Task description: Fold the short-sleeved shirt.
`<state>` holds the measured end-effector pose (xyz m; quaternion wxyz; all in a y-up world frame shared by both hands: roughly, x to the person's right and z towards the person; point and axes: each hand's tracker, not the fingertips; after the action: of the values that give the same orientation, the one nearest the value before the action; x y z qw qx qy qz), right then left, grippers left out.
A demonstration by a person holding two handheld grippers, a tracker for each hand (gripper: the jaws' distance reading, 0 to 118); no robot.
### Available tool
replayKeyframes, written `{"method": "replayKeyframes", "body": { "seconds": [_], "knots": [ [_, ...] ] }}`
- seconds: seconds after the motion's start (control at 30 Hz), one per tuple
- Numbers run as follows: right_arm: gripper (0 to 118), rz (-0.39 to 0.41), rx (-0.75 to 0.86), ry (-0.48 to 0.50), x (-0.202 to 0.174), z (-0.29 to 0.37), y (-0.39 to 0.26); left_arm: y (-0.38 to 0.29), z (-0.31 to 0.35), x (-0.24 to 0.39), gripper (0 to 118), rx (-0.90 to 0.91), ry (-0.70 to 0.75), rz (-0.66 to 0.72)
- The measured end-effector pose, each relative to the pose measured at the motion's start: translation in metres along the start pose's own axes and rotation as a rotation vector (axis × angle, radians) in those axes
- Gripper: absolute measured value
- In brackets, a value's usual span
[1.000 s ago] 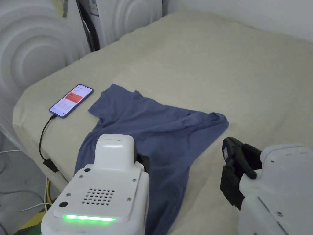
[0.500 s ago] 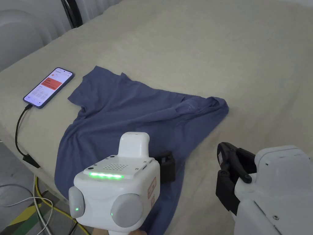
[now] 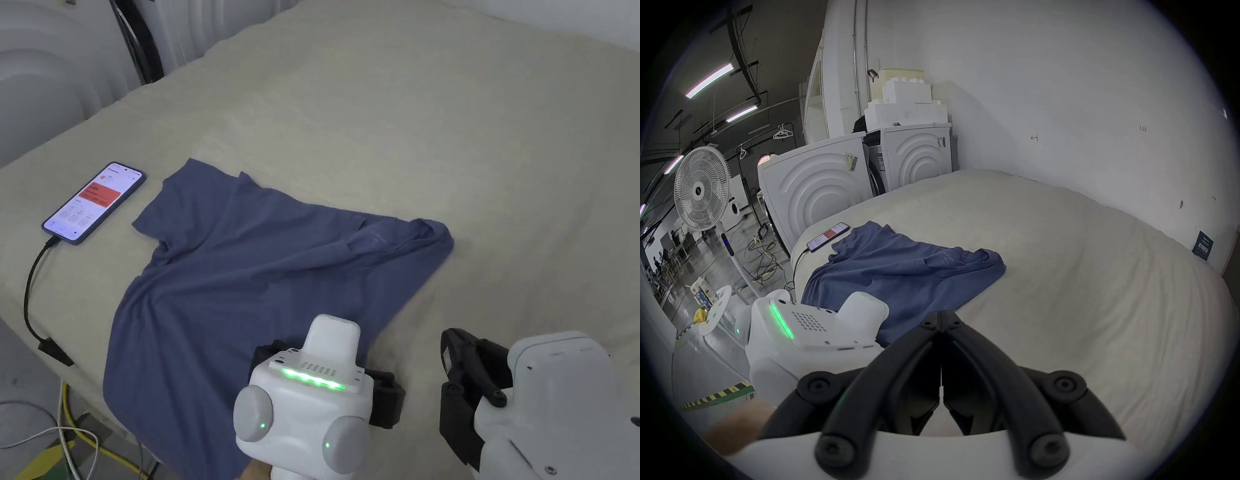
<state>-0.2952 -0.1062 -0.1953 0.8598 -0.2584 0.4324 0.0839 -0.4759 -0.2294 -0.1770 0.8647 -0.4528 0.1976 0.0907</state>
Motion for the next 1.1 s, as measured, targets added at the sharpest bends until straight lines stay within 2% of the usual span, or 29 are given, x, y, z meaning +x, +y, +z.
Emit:
{"method": "replayKeyframes", "body": {
  "seconds": [0.17, 0.27, 0.33, 0.4, 0.5, 0.57, 0.6, 0.63, 0.77, 0.9, 1.1],
  "knots": [
    [3, 0.002, -0.003, -0.008, 0.001, 0.006, 0.001, 0.0, 0.001, -0.006, 118, -0.006, -0.027, 0.012],
    [3, -0.013, 0.0, -0.012, 0.002, 0.013, 0.002, 0.001, 0.008, -0.006, 110, 0.002, -0.019, 0.015],
    [3, -0.014, 0.003, -0.018, 0.002, 0.018, 0.003, 0.002, 0.014, -0.008, 98, 0.007, -0.017, 0.018],
    [3, -0.007, 0.007, -0.022, 0.002, 0.024, 0.004, 0.005, 0.018, -0.01, 79, 0.015, -0.018, 0.029],
    [3, -0.007, 0.019, -0.029, 0.003, 0.035, 0.005, 0.009, 0.023, -0.016, 41, 0.019, -0.036, 0.046],
    [3, -0.009, 0.025, -0.033, 0.003, 0.043, 0.007, 0.011, 0.026, -0.022, 2, 0.014, -0.102, 0.114],
    [3, -0.007, 0.03, -0.038, 0.003, 0.047, 0.007, 0.013, 0.027, -0.024, 2, 0.017, -0.002, 0.122],
    [3, -0.002, 0.034, -0.042, 0.003, 0.052, 0.008, 0.014, 0.024, -0.029, 2, 0.008, -0.094, 0.148],
    [3, 0.016, 0.065, -0.064, 0.006, 0.076, 0.011, 0.022, 0.039, -0.028, 2, -0.002, -0.079, 0.132],
    [3, -0.027, 0.112, -0.091, 0.017, 0.105, 0.014, 0.034, 0.073, -0.021, 2, 0.053, -0.015, 0.087],
    [3, -0.027, 0.182, -0.165, 0.037, 0.161, 0.013, 0.057, 0.14, -0.011, 2, 0.148, -0.023, 0.049]
  ]
}}
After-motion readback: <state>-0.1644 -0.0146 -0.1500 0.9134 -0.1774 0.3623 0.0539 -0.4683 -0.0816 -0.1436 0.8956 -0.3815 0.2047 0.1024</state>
